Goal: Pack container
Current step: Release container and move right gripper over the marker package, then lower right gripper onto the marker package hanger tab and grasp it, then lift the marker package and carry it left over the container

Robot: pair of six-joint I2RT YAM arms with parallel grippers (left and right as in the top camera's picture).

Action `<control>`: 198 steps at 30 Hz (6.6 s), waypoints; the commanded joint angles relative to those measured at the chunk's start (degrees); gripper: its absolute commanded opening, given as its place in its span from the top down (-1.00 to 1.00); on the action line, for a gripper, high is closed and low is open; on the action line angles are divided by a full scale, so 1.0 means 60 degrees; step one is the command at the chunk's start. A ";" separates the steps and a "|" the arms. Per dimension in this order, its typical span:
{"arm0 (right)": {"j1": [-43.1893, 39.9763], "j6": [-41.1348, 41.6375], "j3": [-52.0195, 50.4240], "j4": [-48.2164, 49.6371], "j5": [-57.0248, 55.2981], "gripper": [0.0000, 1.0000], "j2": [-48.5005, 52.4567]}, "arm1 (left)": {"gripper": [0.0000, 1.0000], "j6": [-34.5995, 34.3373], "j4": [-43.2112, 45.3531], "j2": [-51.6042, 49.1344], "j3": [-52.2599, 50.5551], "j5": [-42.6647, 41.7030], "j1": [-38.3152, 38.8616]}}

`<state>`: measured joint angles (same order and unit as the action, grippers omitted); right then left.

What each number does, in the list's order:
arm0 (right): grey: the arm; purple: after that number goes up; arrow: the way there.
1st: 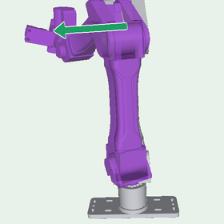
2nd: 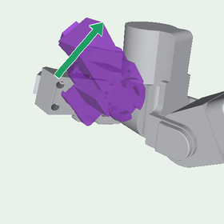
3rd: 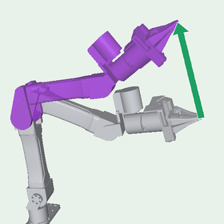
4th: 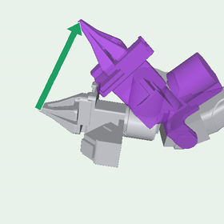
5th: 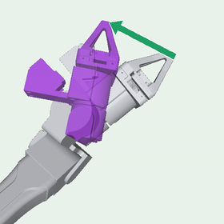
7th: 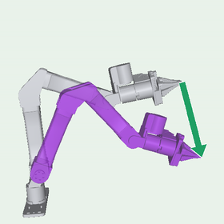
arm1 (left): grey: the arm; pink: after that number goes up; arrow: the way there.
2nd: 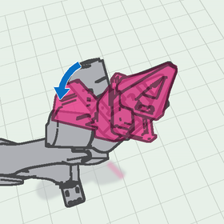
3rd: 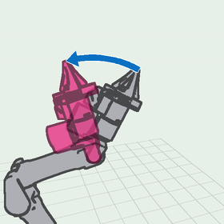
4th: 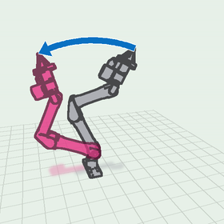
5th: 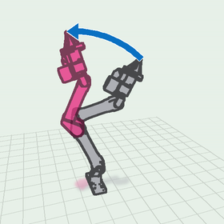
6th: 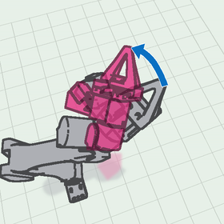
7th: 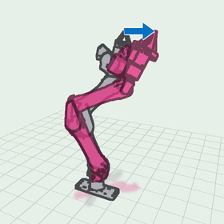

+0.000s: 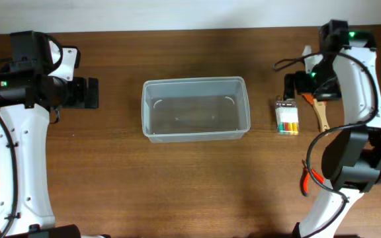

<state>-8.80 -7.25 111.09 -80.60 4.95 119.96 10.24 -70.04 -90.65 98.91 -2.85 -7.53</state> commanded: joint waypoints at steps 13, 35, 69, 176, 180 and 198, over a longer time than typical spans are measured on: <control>0.0051 0.0153 -0.2244 0.2182 0.0765 -0.97 0.0055 | -0.98 -0.0080 -0.0011 -0.0091 0.0146 -0.0131 -0.0025; 0.0044 0.0040 -0.2998 0.2524 -0.0189 -0.97 0.0073 | -0.98 -0.0080 0.0095 -0.0091 0.0146 -0.0127 -0.0025; 0.0561 0.0284 -0.3016 0.2907 -0.0798 -0.97 0.0444 | -0.98 -0.0080 0.0018 -0.0091 0.0146 -0.0127 -0.0025; 0.0226 -0.0474 -0.2346 0.2783 -0.0368 -0.41 0.1177 | -0.98 -0.0044 -0.0186 -0.0091 0.0146 0.0197 -0.0025; 0.0226 -0.0466 -0.1898 0.2524 -0.0368 -0.20 0.1177 | -0.98 -0.0044 -0.0189 -0.0091 0.0146 0.0197 -0.0025; 0.1388 -0.0474 0.1566 0.0404 -0.0368 0.02 0.1173 | -0.98 -0.0044 -0.0189 -0.0091 0.0146 0.0197 -0.0025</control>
<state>-3.33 -10.28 112.49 -75.72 2.39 127.26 10.26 -71.13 -90.65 98.91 -1.89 -7.53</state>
